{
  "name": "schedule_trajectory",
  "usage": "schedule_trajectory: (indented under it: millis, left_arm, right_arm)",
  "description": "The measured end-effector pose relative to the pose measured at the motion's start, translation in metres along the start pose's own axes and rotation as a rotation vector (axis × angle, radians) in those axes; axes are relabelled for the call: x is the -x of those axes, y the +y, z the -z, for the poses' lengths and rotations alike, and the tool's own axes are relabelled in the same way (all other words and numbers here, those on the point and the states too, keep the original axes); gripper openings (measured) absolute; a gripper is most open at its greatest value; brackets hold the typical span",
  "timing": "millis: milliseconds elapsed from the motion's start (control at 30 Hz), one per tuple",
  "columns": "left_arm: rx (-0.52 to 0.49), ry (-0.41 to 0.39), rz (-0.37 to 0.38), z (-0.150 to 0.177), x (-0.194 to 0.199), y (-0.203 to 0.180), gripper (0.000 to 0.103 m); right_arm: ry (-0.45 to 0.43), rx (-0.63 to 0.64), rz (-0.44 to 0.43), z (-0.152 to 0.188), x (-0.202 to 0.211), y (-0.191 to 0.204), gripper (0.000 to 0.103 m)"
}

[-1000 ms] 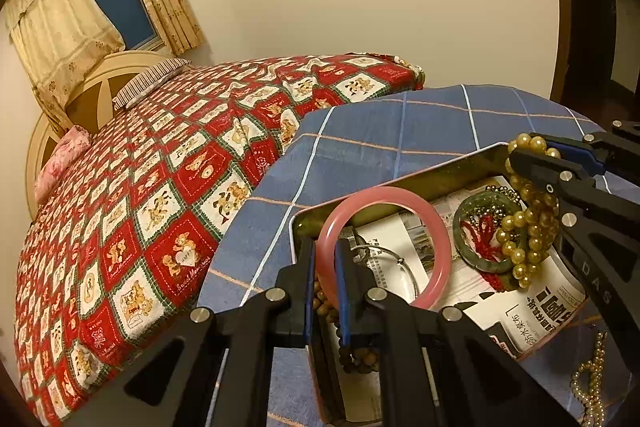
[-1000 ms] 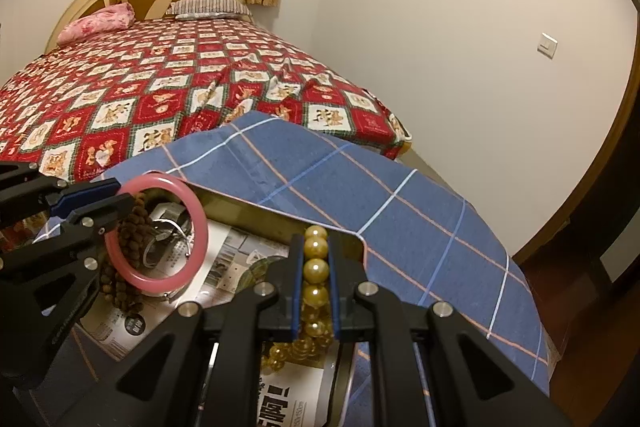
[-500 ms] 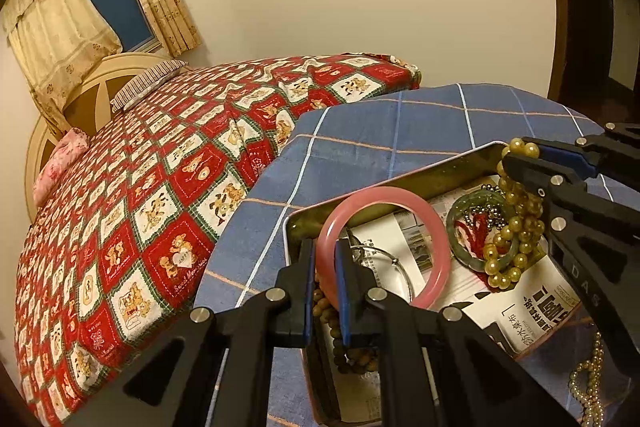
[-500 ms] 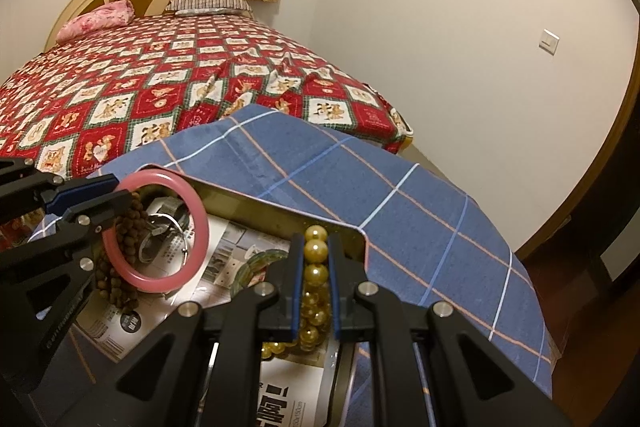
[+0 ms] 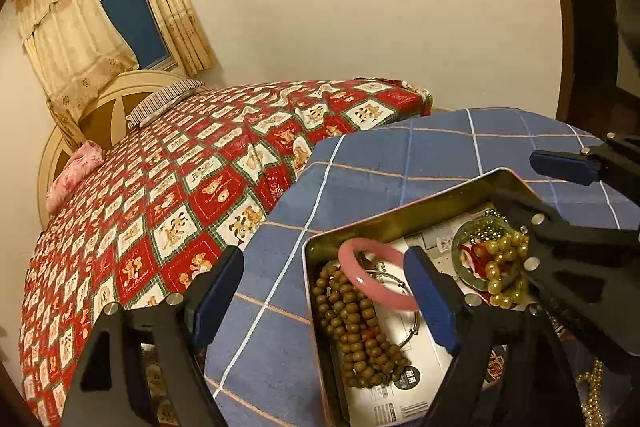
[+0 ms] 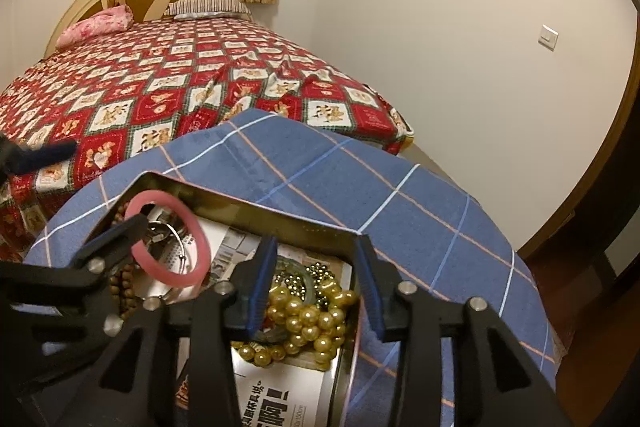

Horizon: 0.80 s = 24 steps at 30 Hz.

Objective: Organize jewelry
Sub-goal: 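Open both grippers and lift them out of the tin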

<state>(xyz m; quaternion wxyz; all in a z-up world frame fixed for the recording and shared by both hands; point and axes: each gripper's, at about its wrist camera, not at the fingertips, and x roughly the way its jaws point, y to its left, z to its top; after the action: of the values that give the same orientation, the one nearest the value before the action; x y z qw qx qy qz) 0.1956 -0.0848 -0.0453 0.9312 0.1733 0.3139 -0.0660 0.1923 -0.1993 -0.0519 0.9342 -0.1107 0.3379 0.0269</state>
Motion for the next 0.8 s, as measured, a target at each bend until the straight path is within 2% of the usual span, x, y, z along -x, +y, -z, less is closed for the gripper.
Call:
schedule_trajectory:
  millis: [133,333,800]
  left_arm:
    - [-0.009,0.011,-0.017,0.000,-0.001,0.002,0.082]
    - [-0.005,0.020,-0.022,0.003,-0.001,0.003,0.082]
    - [0.015,0.029,-0.018,0.012,0.010,0.004,0.082]
  right_arm:
    - [0.004,-0.015,0.008,0.002,-0.001,-0.002,0.055]
    - [0.000,-0.019,0.011,0.003,0.004,-0.002,0.065]
    - [0.000,-0.029,0.015,0.011,0.022,-0.003,0.069]
